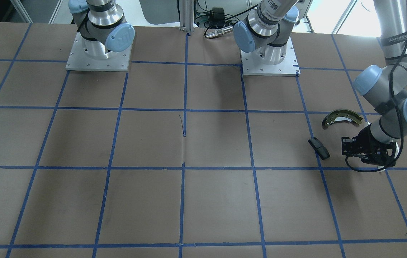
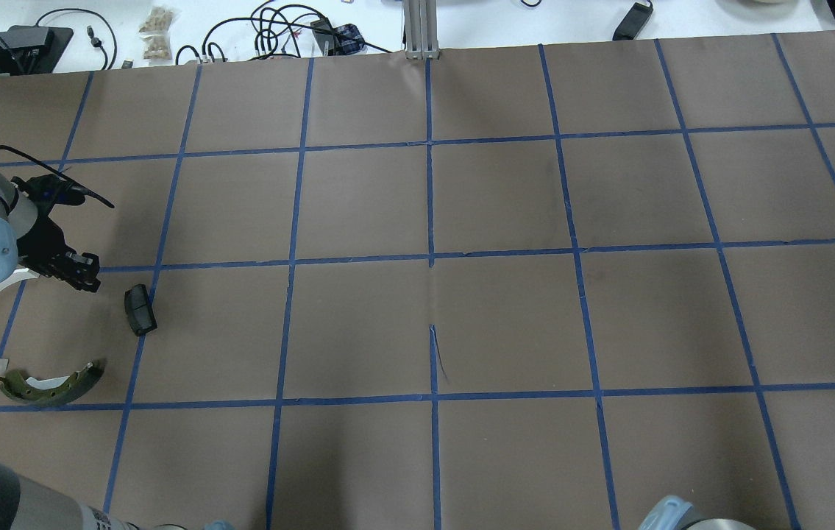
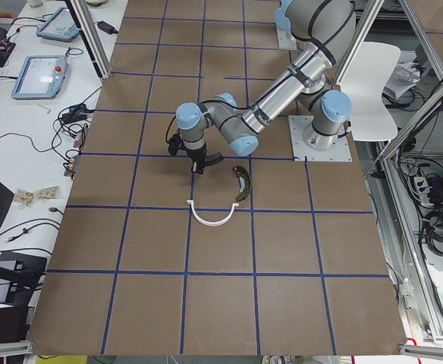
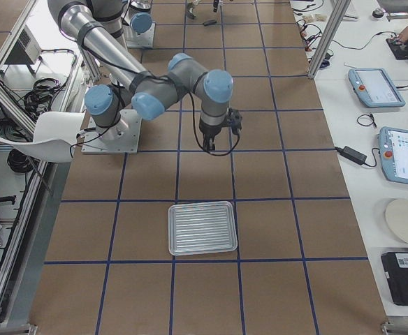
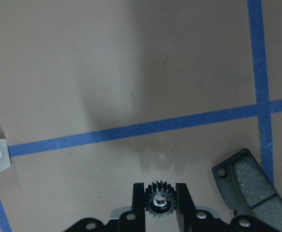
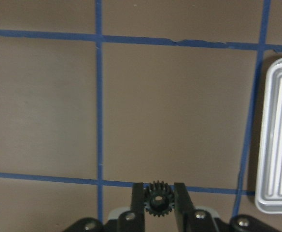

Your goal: Place bearing gear from tray to pile

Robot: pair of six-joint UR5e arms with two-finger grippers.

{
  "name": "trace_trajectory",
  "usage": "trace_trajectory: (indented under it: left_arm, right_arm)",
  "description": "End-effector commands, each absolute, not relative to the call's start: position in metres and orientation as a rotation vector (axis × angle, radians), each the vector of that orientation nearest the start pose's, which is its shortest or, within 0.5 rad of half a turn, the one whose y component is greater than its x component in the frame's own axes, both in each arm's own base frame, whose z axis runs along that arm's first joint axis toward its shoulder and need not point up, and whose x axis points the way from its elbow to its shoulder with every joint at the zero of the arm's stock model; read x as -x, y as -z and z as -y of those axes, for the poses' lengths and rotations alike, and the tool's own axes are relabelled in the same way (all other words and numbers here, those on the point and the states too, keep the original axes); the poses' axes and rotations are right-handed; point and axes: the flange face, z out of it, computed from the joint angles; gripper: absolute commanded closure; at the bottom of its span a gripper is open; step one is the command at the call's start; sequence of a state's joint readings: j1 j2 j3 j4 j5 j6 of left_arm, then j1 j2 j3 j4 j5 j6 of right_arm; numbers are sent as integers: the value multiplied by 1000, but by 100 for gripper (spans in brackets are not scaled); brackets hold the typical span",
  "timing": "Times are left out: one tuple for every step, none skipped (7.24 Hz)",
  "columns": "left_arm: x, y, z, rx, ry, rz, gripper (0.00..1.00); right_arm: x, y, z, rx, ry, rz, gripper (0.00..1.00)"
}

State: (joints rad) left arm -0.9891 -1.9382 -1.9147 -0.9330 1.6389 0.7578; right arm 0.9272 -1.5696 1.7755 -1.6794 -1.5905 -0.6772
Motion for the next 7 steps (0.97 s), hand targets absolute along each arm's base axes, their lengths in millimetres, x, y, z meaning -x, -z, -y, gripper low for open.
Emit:
trace_trajectory:
  left_arm:
    - [-194,-199,520,-277,-143,-3121,6]
    - [-188,-220,527,-292,-95,-3096,0]
    - [-184,-254,536,-311,-94,-3099,0]
    - [-162,-292,557,-378,-92,-3114,0]
    - [-131,-320,574,-406,-126,-3121,0]
    - [-110,-332,589,-420,-113,-3113,0]
    - [-81,-331,595,-453,-110,-3113,0]
  right_arm:
    - [11,-422,471,-152,-151,-3120,100]
    - [-67,-417,475,-277,-128,-3107,100]
    - [-127,-402,485,-405,-75,-3070,100]
    - [-194,-379,497,-474,19,-3024,100]
    - [-263,-341,504,-549,91,-2985,100]
    - [-328,-295,499,-568,116,-2978,100]
    - [-368,-248,497,-585,139,-2959,99]
